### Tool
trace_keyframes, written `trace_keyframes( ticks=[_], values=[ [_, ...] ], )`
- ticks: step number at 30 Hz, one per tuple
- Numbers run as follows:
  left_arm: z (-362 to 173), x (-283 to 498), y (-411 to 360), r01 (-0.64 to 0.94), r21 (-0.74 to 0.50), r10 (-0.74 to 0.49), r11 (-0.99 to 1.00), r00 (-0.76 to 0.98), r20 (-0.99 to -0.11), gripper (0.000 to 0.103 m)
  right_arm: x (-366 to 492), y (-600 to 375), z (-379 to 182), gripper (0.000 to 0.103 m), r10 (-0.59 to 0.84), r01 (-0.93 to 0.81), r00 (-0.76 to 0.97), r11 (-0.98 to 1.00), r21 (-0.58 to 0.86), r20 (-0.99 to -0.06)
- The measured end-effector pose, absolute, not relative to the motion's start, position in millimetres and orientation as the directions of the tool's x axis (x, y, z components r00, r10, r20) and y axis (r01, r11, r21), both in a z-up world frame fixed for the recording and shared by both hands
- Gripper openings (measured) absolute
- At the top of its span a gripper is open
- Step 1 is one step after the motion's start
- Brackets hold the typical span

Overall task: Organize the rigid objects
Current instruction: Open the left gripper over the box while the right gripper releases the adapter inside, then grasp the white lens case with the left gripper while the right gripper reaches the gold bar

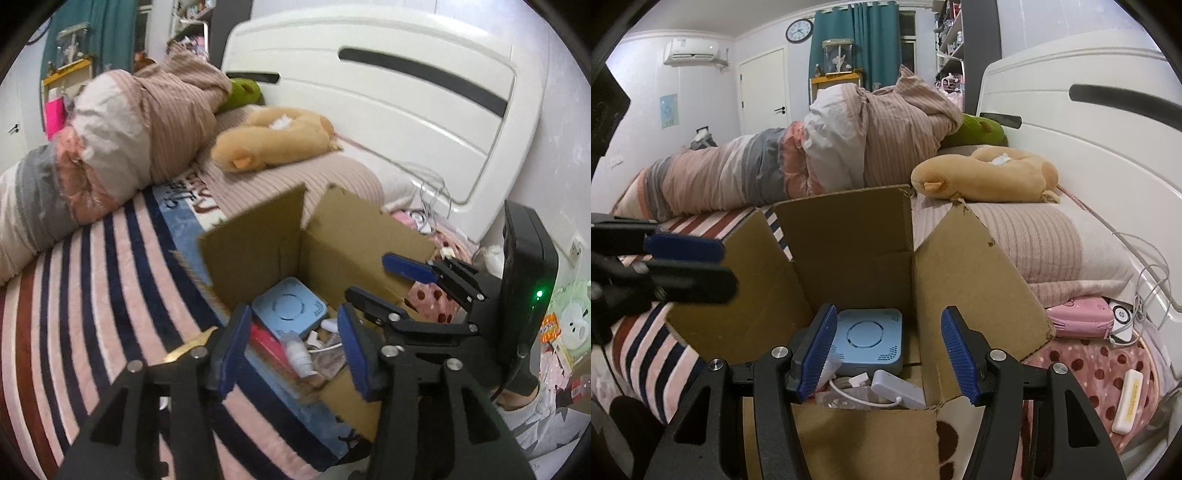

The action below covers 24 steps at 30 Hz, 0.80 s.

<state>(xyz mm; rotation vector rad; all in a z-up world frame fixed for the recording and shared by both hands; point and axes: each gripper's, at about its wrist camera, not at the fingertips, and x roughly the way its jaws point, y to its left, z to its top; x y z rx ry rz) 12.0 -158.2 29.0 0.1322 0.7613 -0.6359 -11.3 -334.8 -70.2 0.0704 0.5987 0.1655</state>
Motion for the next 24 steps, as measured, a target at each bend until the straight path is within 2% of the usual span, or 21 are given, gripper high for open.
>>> trace_keyframes(
  ticks=[7, 9, 12, 18, 24],
  values=[
    [41, 7, -84, 0.479, -0.112, -0.439, 0.871, 0.654, -0.616, 0.059, -32, -298, -35, 0.055, 0.260, -0.245, 0.839, 0.965, 0.095, -0.478],
    [37, 6, -59, 0.433, -0.109, -0.405, 0.895, 0.684, -0.607, 0.064, -38, -277, -24, 0.055, 0.317, -0.312, 0.829, 0.946, 0.089, -0.461],
    [26, 6, -29, 0.387, -0.102, -0.366, 0.916, 0.706, -0.606, 0.065, -44, -244, -16, 0.055, 0.419, -0.419, 0.789, 0.902, 0.103, -0.449],
    [-19, 16, 21, 0.330, -0.118, -0.324, 0.937, 0.688, -0.649, 0.066, -34, -178, -33, 0.055, 0.494, -0.524, 0.693, 0.846, 0.105, -0.524],
    [-75, 36, 36, 0.332, -0.169, -0.349, 0.928, 0.617, -0.705, 0.066, -8, -138, -77, 0.055, 0.441, -0.505, 0.637, 0.858, 0.090, -0.632]
  ],
)
